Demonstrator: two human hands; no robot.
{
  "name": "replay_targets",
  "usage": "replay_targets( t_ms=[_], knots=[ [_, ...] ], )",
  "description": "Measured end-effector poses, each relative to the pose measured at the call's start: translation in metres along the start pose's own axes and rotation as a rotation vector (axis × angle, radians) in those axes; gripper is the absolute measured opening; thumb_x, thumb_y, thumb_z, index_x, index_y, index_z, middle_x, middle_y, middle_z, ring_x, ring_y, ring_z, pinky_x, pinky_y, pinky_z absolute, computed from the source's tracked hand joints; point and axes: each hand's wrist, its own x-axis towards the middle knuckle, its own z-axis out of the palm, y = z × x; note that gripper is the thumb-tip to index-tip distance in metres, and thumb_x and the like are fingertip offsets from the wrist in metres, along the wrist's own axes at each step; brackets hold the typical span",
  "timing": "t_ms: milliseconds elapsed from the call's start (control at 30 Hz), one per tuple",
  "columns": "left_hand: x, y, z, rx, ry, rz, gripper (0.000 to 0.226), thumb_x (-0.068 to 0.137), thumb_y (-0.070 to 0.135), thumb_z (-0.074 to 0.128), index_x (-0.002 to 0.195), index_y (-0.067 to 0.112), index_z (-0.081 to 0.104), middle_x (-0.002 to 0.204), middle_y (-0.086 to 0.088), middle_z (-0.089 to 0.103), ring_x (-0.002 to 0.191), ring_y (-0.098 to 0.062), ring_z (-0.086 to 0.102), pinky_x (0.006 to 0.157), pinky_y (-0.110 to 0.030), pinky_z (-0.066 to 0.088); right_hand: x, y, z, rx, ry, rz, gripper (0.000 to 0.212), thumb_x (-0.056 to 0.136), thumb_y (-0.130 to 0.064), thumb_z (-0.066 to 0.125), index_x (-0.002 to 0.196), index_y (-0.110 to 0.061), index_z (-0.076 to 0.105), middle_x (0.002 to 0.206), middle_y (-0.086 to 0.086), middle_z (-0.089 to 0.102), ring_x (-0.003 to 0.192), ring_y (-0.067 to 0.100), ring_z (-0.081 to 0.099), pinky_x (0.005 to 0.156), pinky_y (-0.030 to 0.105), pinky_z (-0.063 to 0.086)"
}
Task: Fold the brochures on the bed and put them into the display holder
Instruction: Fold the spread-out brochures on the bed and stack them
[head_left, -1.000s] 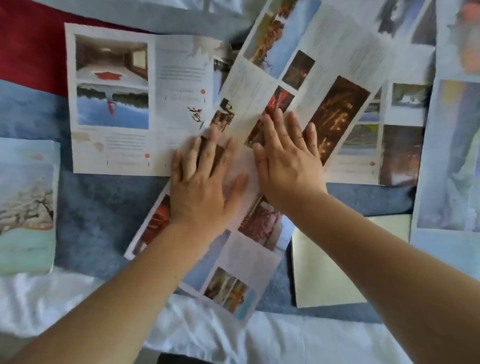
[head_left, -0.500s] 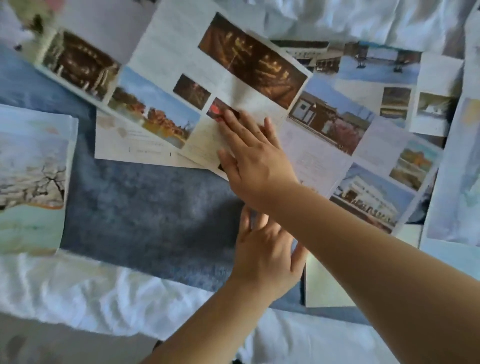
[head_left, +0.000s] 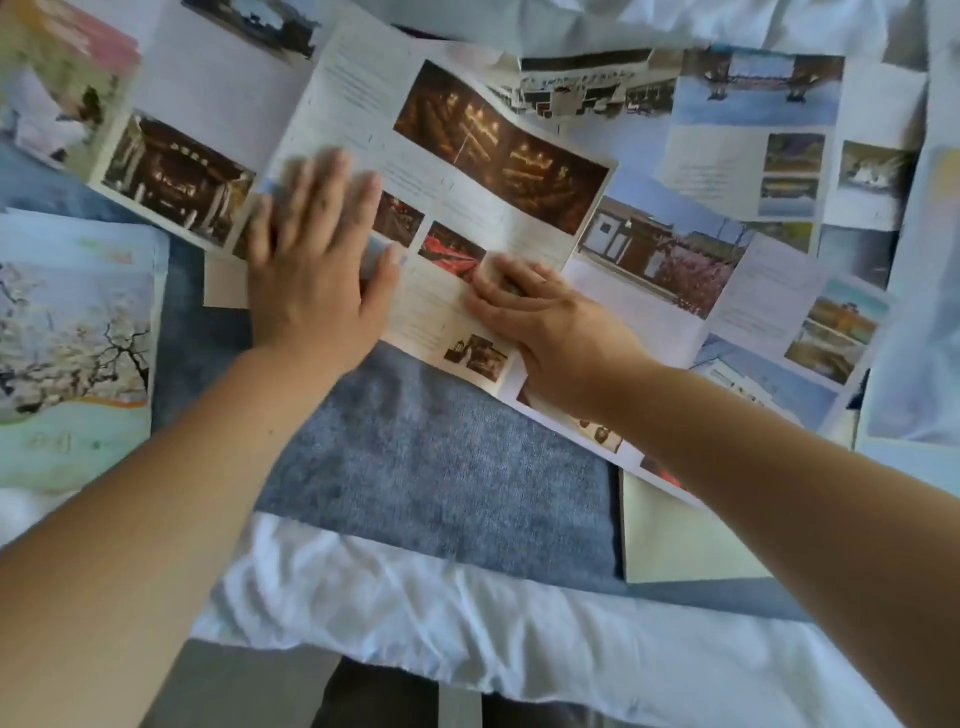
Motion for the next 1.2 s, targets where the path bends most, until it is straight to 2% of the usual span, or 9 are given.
replay_targets(
  t_ms=[233, 367, 467, 533, 567, 667, 800, 1033, 1200],
  knots=[
    [0.012, -0.003, 0.004, 0.07, -0.039, 0.008, 0.072, 0.099, 0.074, 0.011, 0.161, 0.043, -0.007, 0.172, 0.002, -0.014, 0.158, -0.026, -0.009, 0.123, -0.063, 0.002, -0.03, 0.01, -0.004, -0.015, -0.116, -0.195, 0.053, 0.101, -0.006, 0.057, 0.15, -0.026, 0.053, 0.158, -0.012, 0.044, 0.158, 0.018, 0.019, 0.13, 0.044, 0.018],
    [-0.037, 0.008, 0.022, 0.035, -0.05, -0.056, 0.074, 0.099, 0.076, 0.01, 0.162, 0.041, -0.006, 0.172, 0.0, -0.013, 0.158, -0.033, -0.006, 0.121, -0.068, 0.009, -0.038, 0.012, -0.019, -0.09, -0.14, -0.102, 0.046, 0.099, -0.011, 0.048, 0.138, -0.03, 0.064, 0.149, -0.014, 0.055, 0.156, 0.012, 0.022, 0.13, 0.044, 0.0],
    [-0.062, 0.035, 0.031, 0.016, -0.065, -0.071, 0.072, 0.099, 0.075, 0.008, 0.162, 0.042, -0.005, 0.172, -0.001, -0.011, 0.156, -0.041, -0.007, 0.12, -0.071, 0.005, -0.04, -0.013, -0.005, -0.069, 0.051, 0.07, 0.04, 0.092, -0.004, 0.053, 0.122, -0.017, 0.076, 0.139, 0.007, 0.067, 0.151, 0.025, 0.039, 0.129, 0.048, 0.012],
    [-0.067, 0.054, 0.033, 0.011, -0.061, -0.098, 0.069, 0.1, 0.072, 0.008, 0.162, 0.043, -0.006, 0.172, -0.002, -0.011, 0.156, -0.044, -0.008, 0.12, -0.072, 0.003, -0.042, -0.031, 0.013, -0.06, 0.199, 0.202, 0.036, 0.096, -0.011, 0.051, 0.127, -0.017, 0.069, 0.151, 0.02, 0.051, 0.15, 0.04, 0.036, 0.126, 0.054, 0.02],
    [-0.068, 0.061, 0.034, 0.004, -0.06, -0.111, 0.069, 0.1, 0.071, 0.008, 0.161, 0.043, -0.006, 0.172, -0.002, -0.012, 0.156, -0.044, -0.008, 0.12, -0.071, 0.001, -0.044, -0.037, 0.022, -0.045, 0.243, 0.265, 0.039, 0.1, -0.018, 0.048, 0.137, -0.022, 0.06, 0.161, 0.022, 0.034, 0.154, 0.043, 0.024, 0.127, 0.055, 0.017],
    [-0.068, 0.066, 0.035, -0.052, -0.056, -0.08, 0.067, 0.1, 0.069, 0.012, 0.161, 0.046, -0.005, 0.172, 0.002, -0.013, 0.157, -0.041, -0.009, 0.119, -0.067, -0.004, -0.05, -0.034, 0.043, -0.1, 0.254, 0.379, 0.055, 0.11, -0.034, 0.033, 0.164, -0.036, 0.023, 0.174, 0.012, -0.001, 0.16, 0.029, -0.006, 0.13, 0.046, 0.0],
    [-0.074, 0.02, 0.028, -0.053, -0.044, -0.013, 0.065, 0.102, 0.068, 0.016, 0.161, 0.046, 0.0, 0.173, 0.005, -0.008, 0.159, -0.027, -0.005, 0.122, -0.059, 0.0, -0.051, -0.025, 0.053, -0.192, 0.268, 0.404, 0.057, 0.11, -0.045, 0.021, 0.165, -0.04, 0.008, 0.175, 0.005, 0.0, 0.161, 0.021, -0.004, 0.13, 0.043, 0.001],
    [-0.123, -0.11, 0.009, 0.022, -0.005, -0.332, 0.07, 0.1, 0.072, 0.015, 0.163, 0.041, 0.006, 0.173, -0.002, 0.001, 0.158, -0.033, 0.004, 0.122, -0.064, 0.007, -0.054, -0.028, 0.047, -0.243, 0.203, 0.482, 0.057, 0.108, -0.051, 0.014, 0.162, -0.049, -0.002, 0.174, -0.005, -0.008, 0.16, 0.014, -0.01, 0.129, 0.043, -0.003],
    [-0.152, -0.137, 0.008, -0.044, -0.039, -0.39, 0.075, 0.1, 0.071, 0.016, 0.164, 0.033, 0.007, 0.173, -0.007, -0.001, 0.159, -0.031, -0.003, 0.125, -0.06, 0.004, -0.047, -0.04, 0.04, -0.265, 0.183, 0.524, 0.061, 0.104, -0.046, 0.021, 0.164, -0.038, 0.012, 0.174, 0.007, -0.001, 0.161, 0.026, 0.0, 0.127, 0.043, -0.007]
  ],
)
